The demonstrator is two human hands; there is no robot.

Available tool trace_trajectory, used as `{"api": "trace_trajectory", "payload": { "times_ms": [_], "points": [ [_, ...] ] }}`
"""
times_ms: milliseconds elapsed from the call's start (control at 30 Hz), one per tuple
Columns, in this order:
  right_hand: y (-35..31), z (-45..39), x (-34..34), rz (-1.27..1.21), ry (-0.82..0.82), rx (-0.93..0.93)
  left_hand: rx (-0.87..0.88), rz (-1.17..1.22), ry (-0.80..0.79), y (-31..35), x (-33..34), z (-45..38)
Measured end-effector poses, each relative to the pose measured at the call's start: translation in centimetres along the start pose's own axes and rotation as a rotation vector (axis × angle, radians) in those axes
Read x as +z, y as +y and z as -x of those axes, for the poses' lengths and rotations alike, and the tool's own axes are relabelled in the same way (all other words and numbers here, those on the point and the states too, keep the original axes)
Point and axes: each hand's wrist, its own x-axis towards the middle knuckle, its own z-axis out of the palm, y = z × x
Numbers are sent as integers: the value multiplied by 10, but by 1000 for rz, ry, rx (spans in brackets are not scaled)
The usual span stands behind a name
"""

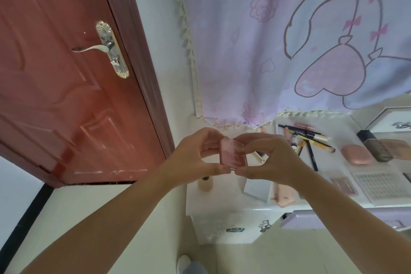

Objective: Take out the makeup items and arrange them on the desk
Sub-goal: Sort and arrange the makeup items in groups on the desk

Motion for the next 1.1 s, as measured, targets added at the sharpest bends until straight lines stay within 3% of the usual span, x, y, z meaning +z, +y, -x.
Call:
{"api": "trace_trajectory", "payload": {
  "times_ms": [200, 433, 600, 867, 1100],
  "points": [
    [14, 8, -10, -197, -29, 141, -52, 63, -77, -7, 13, -7],
    [61, 7, -3, -468, -8, 552, -301, 215, -72, -53, 40, -2],
    [101, 12, 29, -384, -100, 834, -510, 172, -95, -98, 56, 13],
    [149, -3, 80, -248, -151, 931, -733, -5, 178, -162, 76, 10],
    [172, -17, 96, -206, -87, 884, -725, -85, 296, -188, 81, -6]
  ]
}}
